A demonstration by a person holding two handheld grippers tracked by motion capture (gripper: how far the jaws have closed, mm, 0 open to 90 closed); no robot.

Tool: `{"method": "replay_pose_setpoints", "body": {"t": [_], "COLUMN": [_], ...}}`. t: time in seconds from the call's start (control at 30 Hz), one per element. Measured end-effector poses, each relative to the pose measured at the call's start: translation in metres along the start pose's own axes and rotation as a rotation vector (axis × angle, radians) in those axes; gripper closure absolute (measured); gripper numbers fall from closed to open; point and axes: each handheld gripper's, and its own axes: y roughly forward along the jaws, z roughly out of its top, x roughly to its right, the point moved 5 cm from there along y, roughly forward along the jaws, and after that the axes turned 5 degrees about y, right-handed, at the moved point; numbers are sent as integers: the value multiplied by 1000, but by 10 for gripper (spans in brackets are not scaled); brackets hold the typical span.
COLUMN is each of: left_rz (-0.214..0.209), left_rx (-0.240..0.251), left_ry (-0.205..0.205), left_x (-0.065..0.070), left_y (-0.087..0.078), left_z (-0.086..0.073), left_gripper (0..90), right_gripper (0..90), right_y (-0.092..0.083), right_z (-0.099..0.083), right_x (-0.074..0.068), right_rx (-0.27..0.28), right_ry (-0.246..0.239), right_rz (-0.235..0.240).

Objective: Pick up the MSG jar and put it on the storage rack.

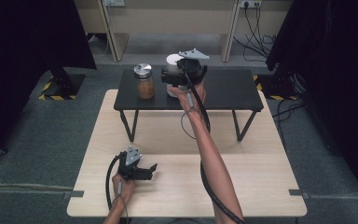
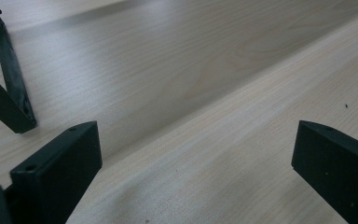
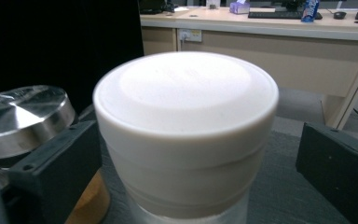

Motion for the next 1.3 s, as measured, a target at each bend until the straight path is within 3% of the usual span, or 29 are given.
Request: {"method": "replay_pose_setpoints", "body": {"t": [0.3,0.47,0.57,1.03,1.3], "left_rz": [0,-1,0,-1,-1], "left_rx": [-2,-2,-3,-3,0], "left_ry": [2,4,5,2,-5], "left_x": [0,0,0,0,0], "left_y": [0,0,0,0,0], "left_z": [0,0,0,0,0], "left_gripper": [7,7,7,7,5], "right_gripper": [3,3,4,5,5], "right_y": [-5,-13,-20,-69,-102], "right_z": [-4,-7,-12,-57,-88], "right_x": [8,16,20,62,68], "right_rx": [-17,-30,-26,7,23], "right_ry": [-9,26,13,-13,-77], "right_rz": [52,93,116,252,328]}}
